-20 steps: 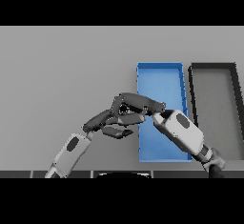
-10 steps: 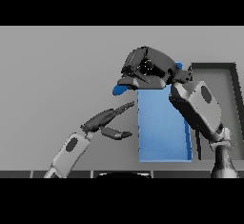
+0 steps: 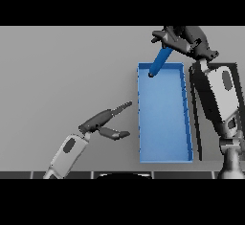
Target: Pick up the blue pipe and place it into the blue bin.
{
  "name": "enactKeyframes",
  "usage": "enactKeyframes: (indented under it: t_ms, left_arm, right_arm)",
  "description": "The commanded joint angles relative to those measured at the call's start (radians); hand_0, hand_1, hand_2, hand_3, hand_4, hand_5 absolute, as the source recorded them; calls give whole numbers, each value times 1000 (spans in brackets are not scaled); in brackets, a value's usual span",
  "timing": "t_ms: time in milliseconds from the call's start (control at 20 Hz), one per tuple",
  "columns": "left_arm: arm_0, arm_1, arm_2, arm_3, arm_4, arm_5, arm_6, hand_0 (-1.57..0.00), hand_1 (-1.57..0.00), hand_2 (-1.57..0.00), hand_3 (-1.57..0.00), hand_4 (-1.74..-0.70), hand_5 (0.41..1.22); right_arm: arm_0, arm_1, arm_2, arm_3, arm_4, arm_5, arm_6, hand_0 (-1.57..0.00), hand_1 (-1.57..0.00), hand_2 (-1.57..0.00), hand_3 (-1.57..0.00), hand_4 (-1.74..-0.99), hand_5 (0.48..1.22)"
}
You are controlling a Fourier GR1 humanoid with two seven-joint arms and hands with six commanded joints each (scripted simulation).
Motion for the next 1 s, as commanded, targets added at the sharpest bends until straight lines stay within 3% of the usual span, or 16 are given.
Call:
enactKeyframes:
  t_ms: [0, 250, 450, 550, 650, 700, 750, 850, 900, 950]
  left_arm:
    - [-10, 0, 1, 9, -5, 0, 0, 1, 1, 1, 1, -898, 489]
    - [-3, -8, -6, -1, 5, -5, 17, 1, 1, 1, 1, -888, 473]
    - [-1, -9, -13, -3, -10, 3, 8, 1, 1, 1, 1, -881, 463]
    - [8, -10, -15, -3, -10, 4, 8, 1, 1, 1, 1, -882, 464]
    - [8, -10, -15, -3, -10, 4, 7, 1, 1, 1, 1, -884, 460]
    - [4, -9, -13, -4, -10, 5, 10, 1, 1, 1, 1, -885, 457]
    - [7, -8, -13, -8, -8, 4, 10, 1, 1, 1, 1, -886, 455]
    - [8, -12, -14, -12, -9, 10, 22, 1, 1, 1, 1, -885, 454]
    - [4, -9, -12, -11, -6, 5, 16, 1, 1, 1, 1, -885, 453]
    - [9, -8, -14, -6, -8, 4, 14, 1, 1, 1, 1, -886, 454]
  right_arm:
    - [24, -4, -4, 21, 12, -1, 4, -1571, -1571, -1571, -1571, -1740, 1117]
    - [209, 23, 29, -12, 68, -71, 84, -1571, -1571, -1571, -1571, -1741, 1120]
    - [328, 31, 54, -29, 95, -112, 198, -1571, -1571, -1571, -1571, -1741, 1122]
    - [370, 37, 67, -26, 118, -105, 242, -1571, -1571, -1571, -1571, -1655, 1124]
    - [371, 37, 68, -25, 142, -73, 242, -1571, -1571, -1571, -1571, -1591, 1114]
    - [380, 34, 93, -8, 144, -72, 242, -1571, -1571, -1571, -1330, -1599, 1110]
    - [387, 22, 146, 31, 111, -129, 221, -1563, -1459, -1393, -1122, -1547, 1133]
    - [391, 14, 188, 37, 68, -182, 192, -1045, -933, -891, -718, -1455, 1164]
    - [386, 7, 214, 57, 56, -195, 174, -836, -746, -712, -574, -1392, 1176]
    - [378, -7, 231, 74, 32, -198, 200, -668, -597, -570, -459, -1338, 1157]
